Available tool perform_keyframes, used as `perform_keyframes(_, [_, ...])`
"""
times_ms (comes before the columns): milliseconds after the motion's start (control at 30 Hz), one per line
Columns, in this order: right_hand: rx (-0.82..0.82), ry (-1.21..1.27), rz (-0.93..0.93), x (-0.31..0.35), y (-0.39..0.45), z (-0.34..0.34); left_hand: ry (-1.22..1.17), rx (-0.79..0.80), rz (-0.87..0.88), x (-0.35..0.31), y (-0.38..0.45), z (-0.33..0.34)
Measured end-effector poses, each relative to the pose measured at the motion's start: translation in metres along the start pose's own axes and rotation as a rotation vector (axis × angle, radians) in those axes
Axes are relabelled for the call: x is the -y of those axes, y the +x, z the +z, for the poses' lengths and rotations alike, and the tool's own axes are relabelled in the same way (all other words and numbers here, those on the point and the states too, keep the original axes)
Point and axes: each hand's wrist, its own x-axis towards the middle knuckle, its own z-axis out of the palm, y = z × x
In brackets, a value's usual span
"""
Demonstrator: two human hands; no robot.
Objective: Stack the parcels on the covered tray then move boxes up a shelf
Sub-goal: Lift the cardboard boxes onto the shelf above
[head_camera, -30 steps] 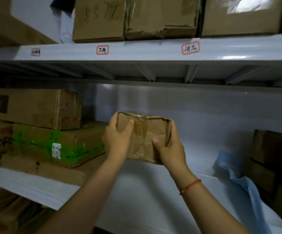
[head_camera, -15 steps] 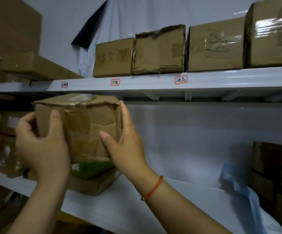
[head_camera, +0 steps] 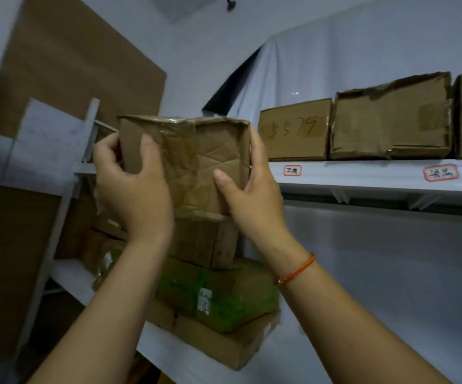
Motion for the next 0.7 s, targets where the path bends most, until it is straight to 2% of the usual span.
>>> perform_keyframes(167, [-0.079,-0.01,-0.104,0.0,0.038,0.015,-0.029,-0.037,0.065,0.002,0.03,0.021])
perform_keyframes(367, [-0.145,-0.089,-0.152,-0.002,0.082,0.03,-0.073,0.02,0.05,0.015,0.072,0.057])
perform_keyframes(533, [-0.148,-0.226,-0.139,-0.011,0.11,0.044,-0.142,0.143,-0.047,0.046,0.103,0.086])
perform_keyframes(700, [-0.185,-0.482,-0.123,-0.031,0.131,0.054,-0.111,0.364,-0.155,0.077,0.12,0.111])
